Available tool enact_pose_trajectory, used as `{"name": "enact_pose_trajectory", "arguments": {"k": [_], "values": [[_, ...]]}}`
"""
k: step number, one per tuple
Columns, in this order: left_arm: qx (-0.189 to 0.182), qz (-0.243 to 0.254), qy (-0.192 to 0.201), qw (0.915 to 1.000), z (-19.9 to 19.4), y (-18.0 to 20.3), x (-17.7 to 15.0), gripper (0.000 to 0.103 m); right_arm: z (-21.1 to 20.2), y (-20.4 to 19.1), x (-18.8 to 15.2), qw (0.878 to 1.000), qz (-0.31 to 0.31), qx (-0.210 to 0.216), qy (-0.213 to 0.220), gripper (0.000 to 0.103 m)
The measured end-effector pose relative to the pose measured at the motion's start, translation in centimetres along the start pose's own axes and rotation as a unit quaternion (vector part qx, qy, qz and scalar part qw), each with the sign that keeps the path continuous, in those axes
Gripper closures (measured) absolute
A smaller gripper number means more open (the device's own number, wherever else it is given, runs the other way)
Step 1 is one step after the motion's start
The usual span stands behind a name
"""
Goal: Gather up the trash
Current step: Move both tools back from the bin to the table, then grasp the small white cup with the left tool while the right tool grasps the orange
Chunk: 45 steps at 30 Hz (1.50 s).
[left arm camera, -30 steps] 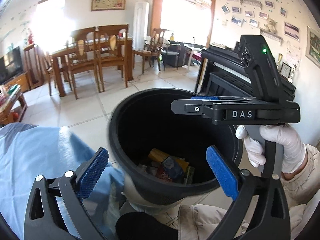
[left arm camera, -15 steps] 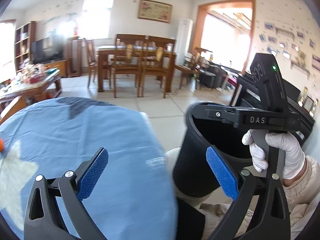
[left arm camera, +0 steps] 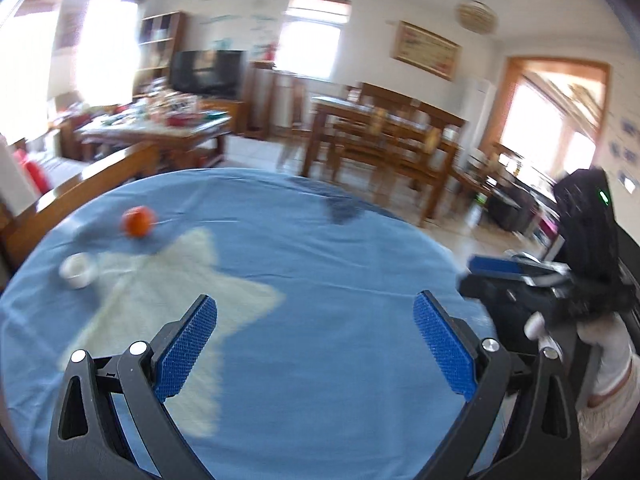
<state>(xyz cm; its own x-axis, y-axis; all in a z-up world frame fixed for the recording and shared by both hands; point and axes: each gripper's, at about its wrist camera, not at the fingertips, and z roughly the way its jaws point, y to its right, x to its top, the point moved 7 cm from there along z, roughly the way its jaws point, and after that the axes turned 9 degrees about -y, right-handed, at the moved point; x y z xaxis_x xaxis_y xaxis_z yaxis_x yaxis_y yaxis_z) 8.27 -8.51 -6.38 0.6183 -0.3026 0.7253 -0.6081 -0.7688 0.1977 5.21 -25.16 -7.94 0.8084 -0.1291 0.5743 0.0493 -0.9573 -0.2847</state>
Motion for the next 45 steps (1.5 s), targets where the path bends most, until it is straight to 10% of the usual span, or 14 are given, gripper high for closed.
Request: {"name": "enact_pose_trajectory", "arguments": {"k": [13,29,45], "values": [[0.028,-0.130,-0.027,0.9908,-0.8,-14.2,1.0,0.005,7.2,-9.0,4.6,0.994,-0.104,0.015,-0.039,0.005],[0.063,-0.120,-0.142,0.9804,3.9,-20.1,0.9,0.011,16.7,-13.4,12.7,0.984,-0.158,0.039,-0.073,0.007],[0.090,-0.108,-0.140,0.9801,3.8,-21.4,1.3,0.065,24.9,-16.4,16.3,0.975,-0.190,0.054,-0.104,0.039]]}}
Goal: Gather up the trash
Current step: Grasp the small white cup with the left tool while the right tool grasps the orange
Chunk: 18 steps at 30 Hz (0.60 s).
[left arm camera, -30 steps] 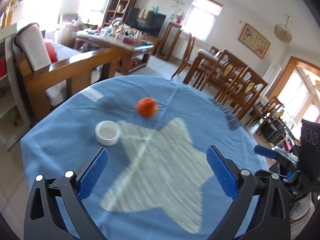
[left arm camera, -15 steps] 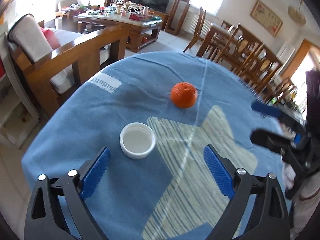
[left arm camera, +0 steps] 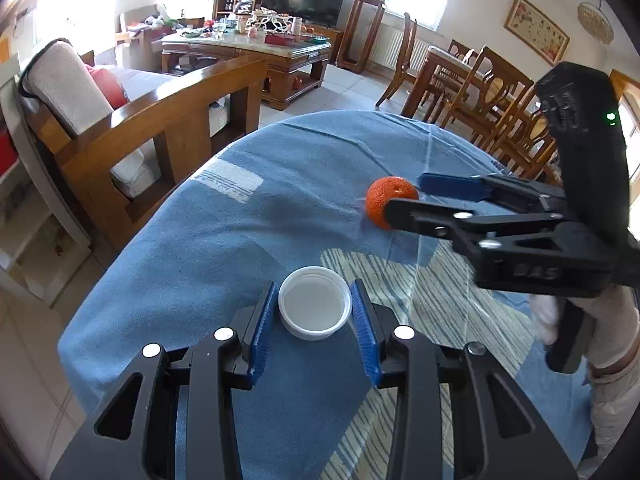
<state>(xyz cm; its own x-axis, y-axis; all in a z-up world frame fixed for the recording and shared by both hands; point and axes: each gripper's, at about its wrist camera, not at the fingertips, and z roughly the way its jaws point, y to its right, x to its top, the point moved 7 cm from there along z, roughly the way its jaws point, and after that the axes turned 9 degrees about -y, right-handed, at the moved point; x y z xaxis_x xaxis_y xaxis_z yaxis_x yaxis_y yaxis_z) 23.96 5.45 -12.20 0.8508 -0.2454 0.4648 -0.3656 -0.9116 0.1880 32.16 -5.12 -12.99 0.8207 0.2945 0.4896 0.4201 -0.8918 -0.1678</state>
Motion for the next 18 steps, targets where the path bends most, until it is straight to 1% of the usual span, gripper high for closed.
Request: {"name": "enact_pose_trajectory", "arguments": {"k": [3,5,7,11,14,18], "values": [[0.016,0.009,-0.001,0.9998,0.1,-0.4,0.0,0.066,0.9,-0.4,0.3,1.000,-0.006,-0.008,-0.010,0.051],[0.014,0.004,0.001,0.9999,-0.1,-0.8,0.1,0.066,1.3,-0.4,0.2,1.000,-0.008,-0.008,-0.016,0.060],[0.011,0.001,0.001,0.9999,-0.1,-1.0,0.1,0.066,1.4,-0.6,0.2,1.000,-0.010,-0.008,-0.014,0.064],[0.020,0.005,0.002,0.9998,-0.2,-0.9,0.2,0.066,0.9,-0.3,-0.1,1.000,0.006,-0.015,-0.011,0.065],[0.021,0.003,0.006,0.9997,-0.4,-1.2,0.3,0.066,-0.2,0.0,-0.7,1.000,0.023,-0.002,-0.001,0.065],[0.021,0.009,0.022,0.9995,-1.0,-0.7,0.3,0.066,-3.4,0.1,-2.8,0.998,0.047,0.017,0.024,0.065]]}}
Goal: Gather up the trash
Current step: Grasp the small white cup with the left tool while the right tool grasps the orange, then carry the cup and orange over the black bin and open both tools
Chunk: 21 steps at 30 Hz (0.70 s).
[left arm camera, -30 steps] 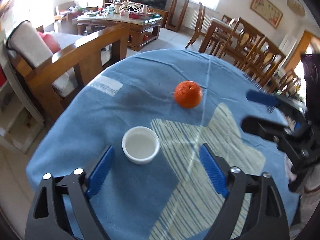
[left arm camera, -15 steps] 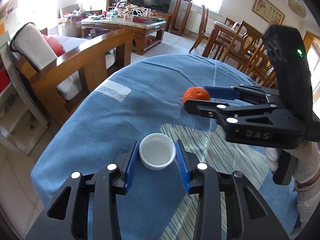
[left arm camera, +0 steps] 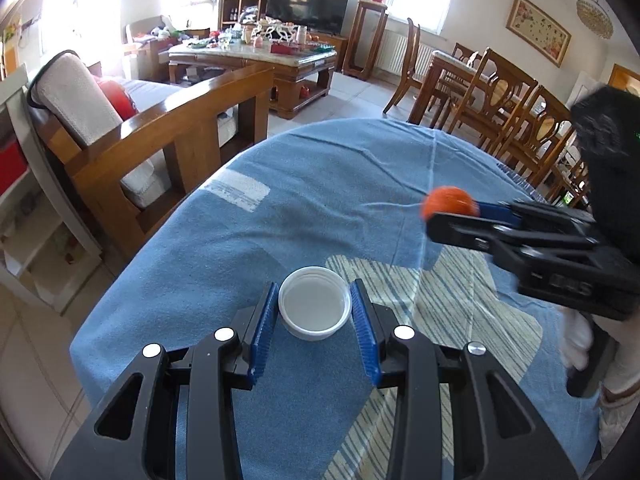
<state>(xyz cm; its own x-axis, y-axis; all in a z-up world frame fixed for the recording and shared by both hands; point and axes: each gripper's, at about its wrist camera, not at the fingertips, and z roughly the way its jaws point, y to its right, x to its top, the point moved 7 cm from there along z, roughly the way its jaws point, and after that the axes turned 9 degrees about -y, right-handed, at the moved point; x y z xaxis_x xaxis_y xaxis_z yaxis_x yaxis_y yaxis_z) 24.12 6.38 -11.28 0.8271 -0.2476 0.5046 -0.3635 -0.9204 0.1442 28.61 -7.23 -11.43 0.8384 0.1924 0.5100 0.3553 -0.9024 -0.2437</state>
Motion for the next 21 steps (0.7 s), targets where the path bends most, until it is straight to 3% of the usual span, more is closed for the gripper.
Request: {"name": "enact_pose_trajectory", "arguments": {"k": [4,11,15,21], "values": [[0.012,0.016,0.035,0.9992,-1.8,1.7,-0.2,0.066,-3.4,-0.2,-2.2,0.999,0.016,0.014,0.025,0.065],[-0.035,0.026,0.082,0.9956,-5.4,6.1,-3.1,0.065,-10.3,0.3,-7.2,0.995,0.055,0.034,0.079,0.065],[-0.048,0.038,0.113,0.9917,-8.0,9.3,-4.4,0.065,-14.5,1.1,-10.5,0.991,0.074,0.030,0.111,0.065],[-0.070,0.095,0.136,0.9836,-10.8,16.6,-5.8,0.065,-20.2,3.3,-16.6,0.985,0.103,0.001,0.138,0.065]]}}
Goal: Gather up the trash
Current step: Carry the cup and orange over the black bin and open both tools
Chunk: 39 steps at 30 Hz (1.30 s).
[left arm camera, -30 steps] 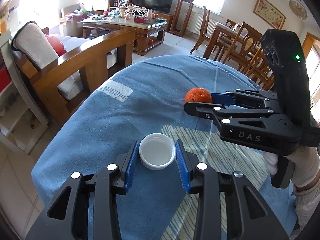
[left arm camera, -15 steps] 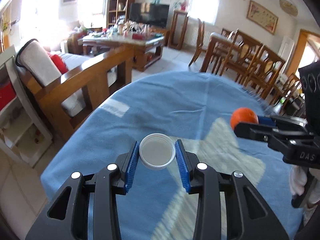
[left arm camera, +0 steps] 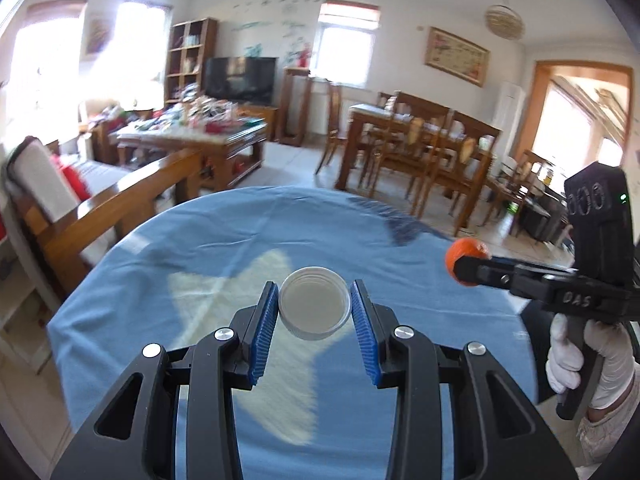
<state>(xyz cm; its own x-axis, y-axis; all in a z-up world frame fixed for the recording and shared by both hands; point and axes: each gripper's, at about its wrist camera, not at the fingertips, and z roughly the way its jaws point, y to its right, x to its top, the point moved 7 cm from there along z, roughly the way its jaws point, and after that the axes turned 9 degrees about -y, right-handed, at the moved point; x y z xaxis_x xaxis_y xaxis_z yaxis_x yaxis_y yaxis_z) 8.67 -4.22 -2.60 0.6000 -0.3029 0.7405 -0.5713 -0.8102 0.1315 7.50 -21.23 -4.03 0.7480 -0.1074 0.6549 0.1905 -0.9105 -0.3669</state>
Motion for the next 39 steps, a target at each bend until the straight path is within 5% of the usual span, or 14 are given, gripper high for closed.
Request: {"name": "enact_pose_trajectory", "arguments": {"k": [13,18,21,24,29,33,39], "values": [[-0.067,0.085,-0.011,0.9940,2.6,13.1,-0.4,0.065,-11.7,9.4,-7.0,0.996,0.051,-0.066,0.041,0.065],[-0.068,0.114,-0.030,0.9907,4.2,16.6,-1.0,0.065,-14.9,13.1,-9.9,0.992,0.078,-0.082,0.050,0.065],[-0.052,0.103,-0.054,0.9919,5.5,15.6,-1.4,0.065,-16.5,14.8,-11.5,0.991,0.091,-0.085,0.055,0.065],[-0.018,0.081,-0.119,0.9894,8.2,12.9,-3.1,0.065,-17.5,15.6,-12.8,0.990,0.096,-0.080,0.058,0.065],[0.013,0.064,-0.188,0.9801,10.5,10.1,-5.3,0.063,-17.7,16.1,-14.0,0.991,0.097,-0.064,0.058,0.065],[0.012,0.090,-0.207,0.9741,11.1,11.0,-6.1,0.049,-17.6,16.0,-14.5,0.992,0.103,-0.053,0.058,0.065],[0.006,0.106,-0.197,0.9747,11.2,11.7,-6.9,0.053,-17.4,15.7,-14.6,0.991,0.109,-0.052,0.056,0.065]]}}
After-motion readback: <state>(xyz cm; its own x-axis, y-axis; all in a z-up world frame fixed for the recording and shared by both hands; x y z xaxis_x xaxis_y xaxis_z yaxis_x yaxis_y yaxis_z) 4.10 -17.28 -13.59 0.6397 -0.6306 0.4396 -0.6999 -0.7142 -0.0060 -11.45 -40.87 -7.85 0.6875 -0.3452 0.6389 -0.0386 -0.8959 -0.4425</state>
